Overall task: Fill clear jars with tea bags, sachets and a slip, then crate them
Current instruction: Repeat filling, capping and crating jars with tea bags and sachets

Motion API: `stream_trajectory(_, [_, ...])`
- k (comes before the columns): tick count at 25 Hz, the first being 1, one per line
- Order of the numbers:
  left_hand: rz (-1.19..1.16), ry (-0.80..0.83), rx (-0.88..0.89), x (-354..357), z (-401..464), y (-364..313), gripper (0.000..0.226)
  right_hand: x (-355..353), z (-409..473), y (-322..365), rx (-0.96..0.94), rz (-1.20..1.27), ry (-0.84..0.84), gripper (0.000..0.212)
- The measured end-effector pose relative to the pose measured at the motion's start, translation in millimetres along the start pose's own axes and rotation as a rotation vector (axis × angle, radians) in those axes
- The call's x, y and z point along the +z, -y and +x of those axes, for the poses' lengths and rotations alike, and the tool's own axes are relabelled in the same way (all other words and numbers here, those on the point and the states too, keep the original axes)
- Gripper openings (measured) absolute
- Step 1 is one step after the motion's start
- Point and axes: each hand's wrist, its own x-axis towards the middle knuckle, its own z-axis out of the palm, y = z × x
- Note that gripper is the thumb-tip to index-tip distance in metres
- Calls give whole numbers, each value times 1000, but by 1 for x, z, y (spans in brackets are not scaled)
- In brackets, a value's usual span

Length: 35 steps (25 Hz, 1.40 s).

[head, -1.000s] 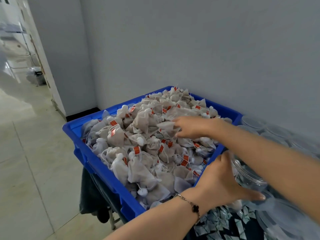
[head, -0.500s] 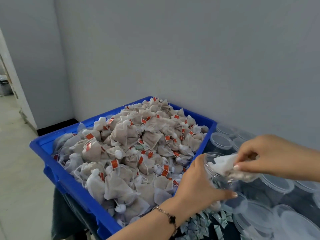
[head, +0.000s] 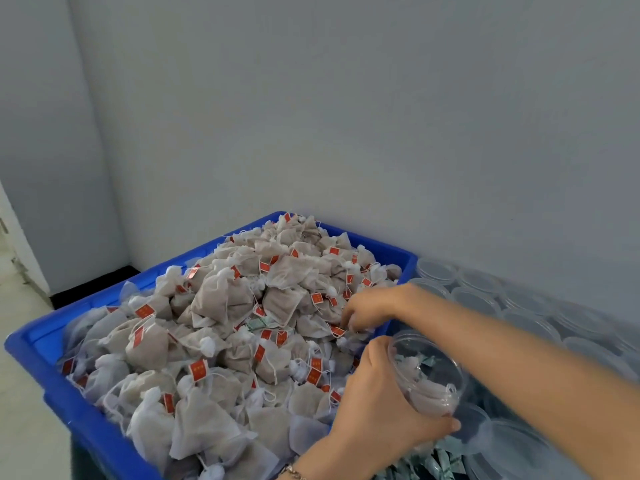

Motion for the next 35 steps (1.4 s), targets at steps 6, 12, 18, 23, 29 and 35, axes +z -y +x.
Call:
stream_trajectory(6, [-11,-1,11,0,0,-2,97,5,-14,-22,64,108,-169,29])
stream_trajectory(12, [-91,-88,-38,3,-1,-1,96,-14,-164,-48,-82,378,-655,37])
stream_trajectory(18, [-54,-107,40,4,2,-5,98,5,-152,-26,-178,398,-629,22])
stream_trajectory(23, [20,-94,14,7,8,5,111,-6,-30,-37,53,171,-235,35])
stream_trajectory(29, [-39,-73,28,5,7,2,94,15,18,-38,247,145,-51,27])
stream_trajectory(35, [-15,-89,22,1,1,-1,107,3,-90,-46,127,416,-431,39])
